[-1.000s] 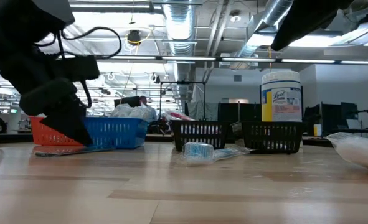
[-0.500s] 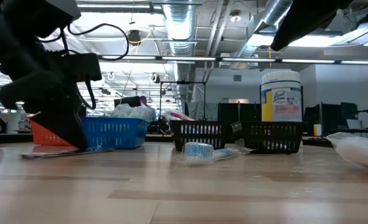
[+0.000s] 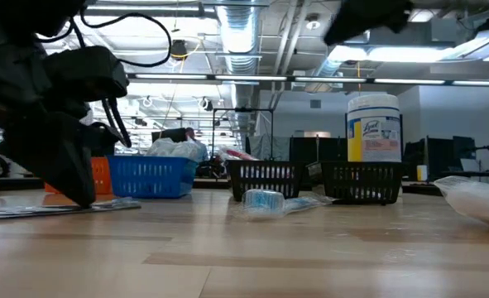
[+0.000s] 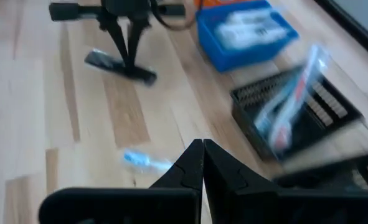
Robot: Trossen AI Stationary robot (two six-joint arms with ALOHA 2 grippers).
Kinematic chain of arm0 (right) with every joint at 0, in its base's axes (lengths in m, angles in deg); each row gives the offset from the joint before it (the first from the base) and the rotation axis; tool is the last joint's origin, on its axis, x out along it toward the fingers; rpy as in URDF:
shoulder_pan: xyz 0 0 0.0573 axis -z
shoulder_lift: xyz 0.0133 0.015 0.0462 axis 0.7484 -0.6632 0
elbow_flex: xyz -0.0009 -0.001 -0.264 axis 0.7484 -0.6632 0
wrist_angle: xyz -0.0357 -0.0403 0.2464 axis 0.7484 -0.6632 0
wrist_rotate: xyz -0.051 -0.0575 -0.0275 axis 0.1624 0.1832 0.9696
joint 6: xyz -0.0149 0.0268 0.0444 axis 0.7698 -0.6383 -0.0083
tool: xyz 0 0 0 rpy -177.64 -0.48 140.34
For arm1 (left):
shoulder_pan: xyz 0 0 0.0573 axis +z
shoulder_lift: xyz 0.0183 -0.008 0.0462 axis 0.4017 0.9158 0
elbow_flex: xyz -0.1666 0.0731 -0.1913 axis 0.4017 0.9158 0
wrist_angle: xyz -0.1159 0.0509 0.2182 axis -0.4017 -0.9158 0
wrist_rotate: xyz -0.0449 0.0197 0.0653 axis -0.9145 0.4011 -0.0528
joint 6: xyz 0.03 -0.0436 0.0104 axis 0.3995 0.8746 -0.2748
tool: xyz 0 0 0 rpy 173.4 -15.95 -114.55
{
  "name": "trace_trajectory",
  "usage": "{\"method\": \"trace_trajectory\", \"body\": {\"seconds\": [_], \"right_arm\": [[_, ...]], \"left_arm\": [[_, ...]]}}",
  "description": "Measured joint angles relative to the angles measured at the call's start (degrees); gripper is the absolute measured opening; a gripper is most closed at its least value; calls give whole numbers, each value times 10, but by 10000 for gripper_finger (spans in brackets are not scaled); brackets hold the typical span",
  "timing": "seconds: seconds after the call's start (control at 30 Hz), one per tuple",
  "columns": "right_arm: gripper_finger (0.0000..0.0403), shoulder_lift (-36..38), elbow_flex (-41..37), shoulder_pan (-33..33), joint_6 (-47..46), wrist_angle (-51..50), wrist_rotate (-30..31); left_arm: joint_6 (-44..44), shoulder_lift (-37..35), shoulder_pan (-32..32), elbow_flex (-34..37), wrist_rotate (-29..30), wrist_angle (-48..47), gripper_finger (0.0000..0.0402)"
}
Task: Pick & Place Travel size toiletries
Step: Put the black comb into the right black bin
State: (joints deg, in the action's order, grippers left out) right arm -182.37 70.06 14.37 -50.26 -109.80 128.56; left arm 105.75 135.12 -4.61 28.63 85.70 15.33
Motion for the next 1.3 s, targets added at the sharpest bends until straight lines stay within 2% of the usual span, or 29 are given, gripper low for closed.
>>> {"method": "trace_trajectory", "body": {"seconds": [0.13, 0.37, 0.6, 0.73, 0.83, 0.97, 1.1, 1.17, 1.3], "right_arm": [[0, -12, 0, 14, 62, 62, -8], [0, -67, -1, 54, 111, 134, -97], [0, -130, 1, 90, 207, 309, -178], [0, -152, 1, 106, 226, 384, -222], [0, -157, -1, 119, 221, 395, -262], [0, -175, -3, 128, 222, 402, -271], [0, -182, 1, 132, 224, 427, -272], [0, -185, -1, 136, 224, 429, -282], [0, -184, 0, 152, 224, 446, -306]], "left_arm": [[-34, 1, 0, 1, -38, 28, 0], [-100, 2, 3, 0, -66, 47, 0], [-148, 25, 12, -33, -92, 64, 0], [-157, 37, 10, -60, -90, 58, 0], [-133, 20, -11, -70, -62, 25, 0], [-75, -6, -52, -73, -16, -21, 0], [-3, -13, -93, -73, -24, -46, 0], [37, -13, -109, -74, -46, -57, 0], [110, -12, -146, -73, -48, -98, 0]]}}
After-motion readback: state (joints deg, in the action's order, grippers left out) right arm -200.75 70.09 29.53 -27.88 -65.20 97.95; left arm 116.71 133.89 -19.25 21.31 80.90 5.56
